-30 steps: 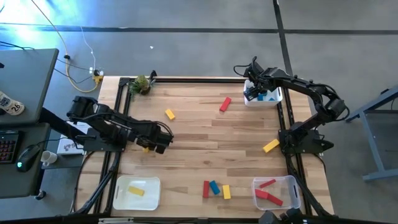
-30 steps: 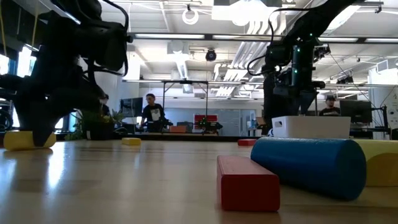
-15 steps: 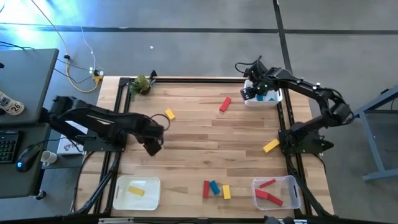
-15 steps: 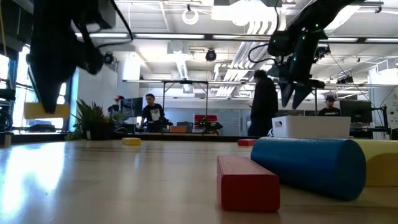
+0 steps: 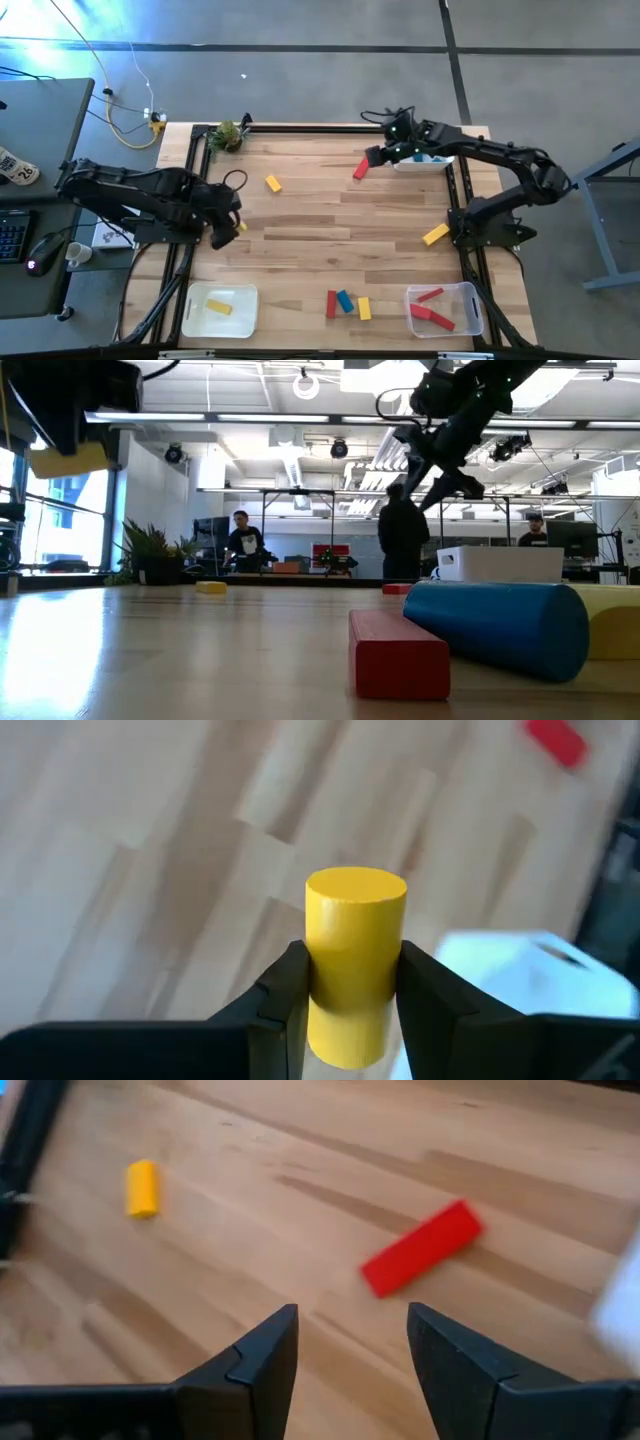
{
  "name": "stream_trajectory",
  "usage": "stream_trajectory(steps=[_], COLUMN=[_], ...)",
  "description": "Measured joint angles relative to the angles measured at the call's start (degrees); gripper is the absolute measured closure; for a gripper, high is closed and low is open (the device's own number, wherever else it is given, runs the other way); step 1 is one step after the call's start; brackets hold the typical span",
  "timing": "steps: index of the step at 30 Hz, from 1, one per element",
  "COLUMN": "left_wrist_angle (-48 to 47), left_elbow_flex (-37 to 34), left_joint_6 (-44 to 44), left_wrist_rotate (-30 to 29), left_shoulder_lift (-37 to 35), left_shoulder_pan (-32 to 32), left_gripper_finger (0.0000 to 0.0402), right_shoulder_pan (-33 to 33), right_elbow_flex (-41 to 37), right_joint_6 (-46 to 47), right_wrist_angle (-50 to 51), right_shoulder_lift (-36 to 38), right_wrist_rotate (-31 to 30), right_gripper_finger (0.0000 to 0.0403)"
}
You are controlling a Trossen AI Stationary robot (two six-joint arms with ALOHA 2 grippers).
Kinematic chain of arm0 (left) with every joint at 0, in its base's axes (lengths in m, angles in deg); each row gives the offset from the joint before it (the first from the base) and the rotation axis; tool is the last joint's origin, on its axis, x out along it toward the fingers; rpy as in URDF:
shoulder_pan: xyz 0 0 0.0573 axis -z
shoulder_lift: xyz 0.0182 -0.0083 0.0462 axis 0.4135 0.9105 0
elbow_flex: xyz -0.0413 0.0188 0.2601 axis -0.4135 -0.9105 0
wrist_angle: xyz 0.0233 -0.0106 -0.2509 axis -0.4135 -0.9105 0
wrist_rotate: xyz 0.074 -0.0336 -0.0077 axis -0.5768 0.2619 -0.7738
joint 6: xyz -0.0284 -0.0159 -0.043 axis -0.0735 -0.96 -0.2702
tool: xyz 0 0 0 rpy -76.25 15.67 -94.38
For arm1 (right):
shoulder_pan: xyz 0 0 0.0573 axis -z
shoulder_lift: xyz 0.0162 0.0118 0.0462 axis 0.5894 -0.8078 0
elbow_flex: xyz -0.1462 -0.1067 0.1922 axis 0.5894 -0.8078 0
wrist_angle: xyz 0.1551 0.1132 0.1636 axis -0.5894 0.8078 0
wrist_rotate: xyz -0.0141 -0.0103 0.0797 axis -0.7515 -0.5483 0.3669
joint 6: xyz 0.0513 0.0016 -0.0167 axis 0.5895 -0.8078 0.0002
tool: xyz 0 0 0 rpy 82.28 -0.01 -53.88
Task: Sort & place blocks by color
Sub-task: Put the yellow block into the bottom white bin
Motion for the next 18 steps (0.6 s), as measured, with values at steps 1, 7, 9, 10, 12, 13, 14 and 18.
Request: stream_trajectory(steps=[1,7,9,10,12,13,14,18], left_wrist_angle=[-0.1,-2.2,-2.2,-2.2,-2.2,-2.1,-2.1,-1.9], left_elbow_flex=[0.1,4.7,6.4,7.1,8.0,8.2,8.2,8.2], left_joint_6=[1.0,5.7,4.0,2.8,-0.4,-2.4,-4.8,-14.4], left_wrist_rotate=[1.3,6.2,6.2,5.9,3.8,2.6,1.4,0.3], left_shoulder_lift=[-0.5,-0.4,0.3,0.8,1.7,2.3,3.0,7.3], left_shoulder_pan=[0.1,5.4,8.2,9.7,13.3,15.1,17.0,25.1], left_gripper_finger=[0.0310,0.0310,0.0310,0.0310,0.0310,0.0310,0.0310,0.0310], right_shoulder_pan=[-0.9,-5.1,-6.1,-6.6,-7.4,-7.8,-8.2,-9.0], right_elbow_flex=[0.0,0.0,0.0,0.0,0.0,0.0,0.0,0.0], right_joint_6=[1.0,3.1,3.5,2.8,0.8,-0.3,-1.3,-5.4], right_wrist_angle=[-0.7,-2.8,-2.8,-2.9,-2.9,-3.0,-3.1,-3.0], right_shoulder_lift=[0.0,0.0,0.0,0.0,0.0,0.0,0.0,0.0], right_wrist_rotate=[0.0,-0.9,-0.6,-0.5,-0.3,-0.3,-0.3,0.0], right_gripper_finger=[0.0229,0.0229,0.0229,0.0229,0.0229,0.0229,0.0229,0.0229])
